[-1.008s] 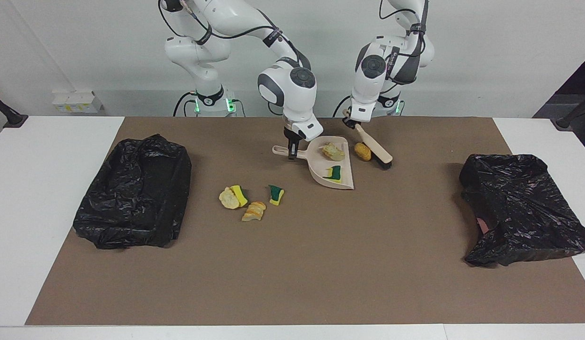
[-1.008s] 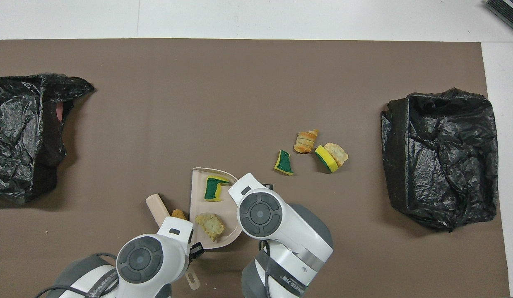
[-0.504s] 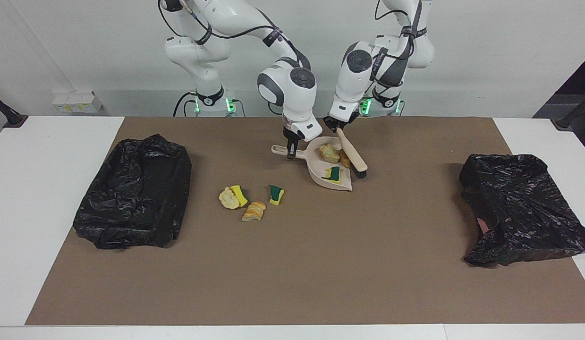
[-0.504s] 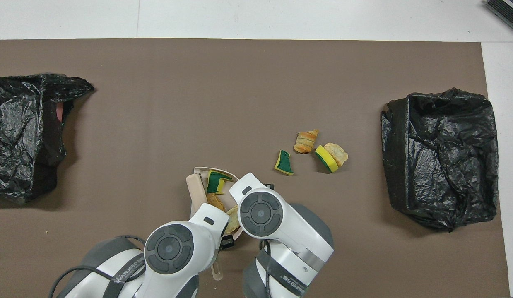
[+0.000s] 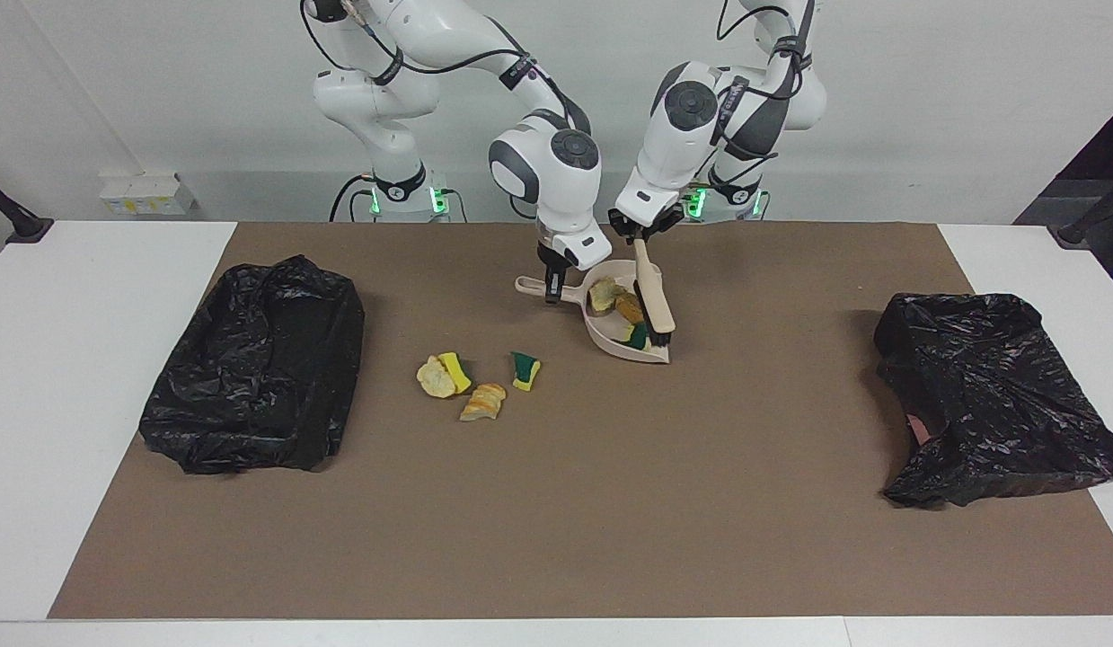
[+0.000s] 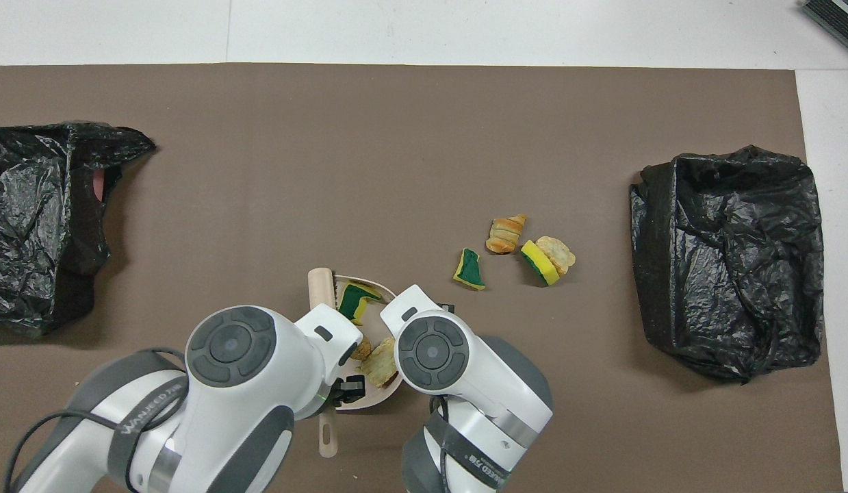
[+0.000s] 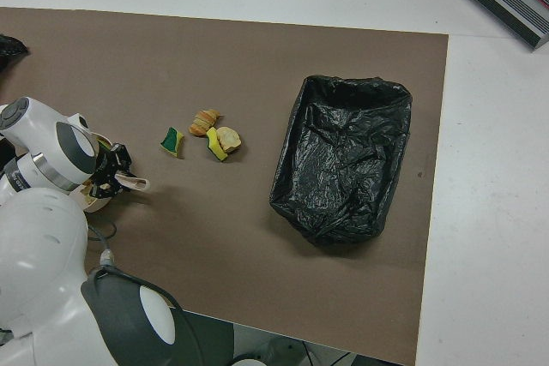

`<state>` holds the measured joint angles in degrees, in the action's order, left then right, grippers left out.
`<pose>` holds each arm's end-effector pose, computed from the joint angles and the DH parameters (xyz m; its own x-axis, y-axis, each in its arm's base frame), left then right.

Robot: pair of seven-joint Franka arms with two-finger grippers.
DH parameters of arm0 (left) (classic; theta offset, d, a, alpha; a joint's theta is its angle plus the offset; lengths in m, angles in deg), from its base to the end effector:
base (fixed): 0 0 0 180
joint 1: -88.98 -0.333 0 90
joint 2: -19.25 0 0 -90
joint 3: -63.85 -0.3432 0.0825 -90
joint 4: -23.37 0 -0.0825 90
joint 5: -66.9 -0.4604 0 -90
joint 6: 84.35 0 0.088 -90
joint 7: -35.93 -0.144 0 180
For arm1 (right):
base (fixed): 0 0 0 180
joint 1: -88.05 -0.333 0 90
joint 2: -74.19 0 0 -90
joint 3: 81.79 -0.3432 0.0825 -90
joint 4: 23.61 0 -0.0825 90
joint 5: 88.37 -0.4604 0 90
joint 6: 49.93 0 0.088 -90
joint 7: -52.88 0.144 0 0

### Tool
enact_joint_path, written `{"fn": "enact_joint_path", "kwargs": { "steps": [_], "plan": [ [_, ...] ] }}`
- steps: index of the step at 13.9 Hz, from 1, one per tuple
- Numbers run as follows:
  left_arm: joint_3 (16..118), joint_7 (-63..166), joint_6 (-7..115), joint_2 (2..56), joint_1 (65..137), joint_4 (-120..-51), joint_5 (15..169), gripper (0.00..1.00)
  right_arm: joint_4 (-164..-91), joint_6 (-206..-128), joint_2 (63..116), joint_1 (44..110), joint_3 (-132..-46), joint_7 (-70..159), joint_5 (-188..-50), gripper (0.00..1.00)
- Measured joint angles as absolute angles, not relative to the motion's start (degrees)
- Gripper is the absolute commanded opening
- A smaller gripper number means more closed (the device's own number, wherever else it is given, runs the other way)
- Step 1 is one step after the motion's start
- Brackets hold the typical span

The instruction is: Sweep and dump trash in bin

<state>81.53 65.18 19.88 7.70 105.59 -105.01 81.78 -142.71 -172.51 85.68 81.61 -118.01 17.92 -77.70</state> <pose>0.4100 -0.3167 0.3886 0.9589 0.0120 -0.2834 0.0228 -0.9991 0.0348 0.4673 0.4116 0.2844 0.1095 0.9894 -0.0953 0.9931 -0.1130 -0.0320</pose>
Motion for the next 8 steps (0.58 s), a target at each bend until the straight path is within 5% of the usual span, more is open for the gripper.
{"fn": "enact_joint_path", "kwargs": {
  "steps": [8],
  "plan": [
    [82.7,63.4,18.9,6.5,104.3,-105.8,81.8,0.00,-141.1,-170.6,83.8,84.2,-114.5,17.6,-77.7,0.00]
  ]
}}
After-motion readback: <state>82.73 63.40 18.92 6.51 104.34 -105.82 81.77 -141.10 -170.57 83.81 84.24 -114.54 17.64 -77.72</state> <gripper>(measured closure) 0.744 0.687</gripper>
